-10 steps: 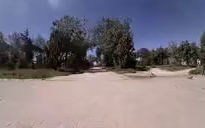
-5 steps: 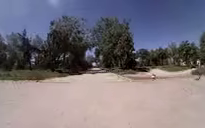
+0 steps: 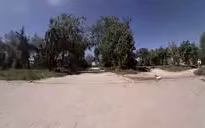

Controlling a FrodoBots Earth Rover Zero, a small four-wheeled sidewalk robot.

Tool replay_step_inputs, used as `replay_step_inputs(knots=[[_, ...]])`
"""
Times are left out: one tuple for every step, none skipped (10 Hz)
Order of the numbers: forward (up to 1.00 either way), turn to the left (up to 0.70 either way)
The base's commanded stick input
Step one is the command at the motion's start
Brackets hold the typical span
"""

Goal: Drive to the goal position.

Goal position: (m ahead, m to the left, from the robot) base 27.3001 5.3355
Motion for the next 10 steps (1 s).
replay_step_inputs(knots=[[0.70, 0.01], [0.70, 0.01], [0.70, 0.01], [0.70, 0.01], [0.70, 0.01], [0.70, 0.01], [0.70, 0.01], [0.70, 0.01], [0.70, 0.01], [0.70, 0.07]])
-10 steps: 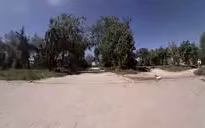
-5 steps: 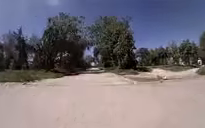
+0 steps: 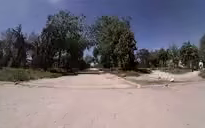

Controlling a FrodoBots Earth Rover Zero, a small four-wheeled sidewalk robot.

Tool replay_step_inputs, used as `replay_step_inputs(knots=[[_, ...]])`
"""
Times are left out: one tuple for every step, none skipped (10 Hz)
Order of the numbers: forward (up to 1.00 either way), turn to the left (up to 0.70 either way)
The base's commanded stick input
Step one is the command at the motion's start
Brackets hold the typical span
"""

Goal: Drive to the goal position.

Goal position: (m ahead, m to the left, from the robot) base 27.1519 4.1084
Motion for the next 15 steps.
replay_step_inputs(knots=[[0.70, 0.32], [0.70, 0.36], [0.70, 0.28], [0.70, 0.07], [0.70, 0.01], [0.70, 0.01], [0.70, 0.01], [0.70, 0.01], [0.70, 0.01], [0.70, 0.01], [0.70, 0.01], [0.70, 0.01], [0.70, 0.01], [0.70, 0.01], [0.70, 0.01]])
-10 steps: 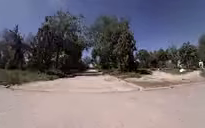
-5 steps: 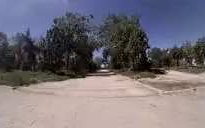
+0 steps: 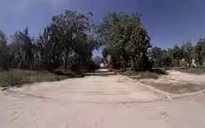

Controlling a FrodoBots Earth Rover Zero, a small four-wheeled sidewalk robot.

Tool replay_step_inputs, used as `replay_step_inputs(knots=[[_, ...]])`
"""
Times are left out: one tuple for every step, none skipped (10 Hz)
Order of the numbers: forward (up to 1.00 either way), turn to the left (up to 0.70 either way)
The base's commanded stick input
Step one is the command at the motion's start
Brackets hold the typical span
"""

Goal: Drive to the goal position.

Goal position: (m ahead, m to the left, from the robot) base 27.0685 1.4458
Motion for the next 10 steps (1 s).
replay_step_inputs(knots=[[0.70, 0.15], [0.70, 0.27], [0.70, 0.29], [0.70, 0.25], [0.70, 0.01], [0.70, 0.01], [0.70, 0.01], [0.70, 0.01], [0.70, 0.01], [0.70, 0.01]])
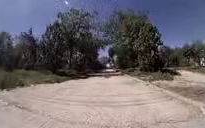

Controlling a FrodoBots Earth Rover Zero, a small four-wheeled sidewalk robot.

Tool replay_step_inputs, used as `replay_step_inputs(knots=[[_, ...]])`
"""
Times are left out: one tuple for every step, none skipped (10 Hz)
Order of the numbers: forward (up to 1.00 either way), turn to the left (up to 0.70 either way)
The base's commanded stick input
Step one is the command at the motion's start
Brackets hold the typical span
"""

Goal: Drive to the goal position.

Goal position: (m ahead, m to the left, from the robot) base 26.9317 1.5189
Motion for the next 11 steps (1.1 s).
replay_step_inputs(knots=[[0.70, 0.01], [0.70, 0.01], [0.70, 0.01], [0.70, 0.01], [0.70, -0.04], [0.70, -0.16], [0.70, -0.23], [0.70, -0.23], [0.70, -0.21], [0.70, -0.11], [0.70, -0.01]])
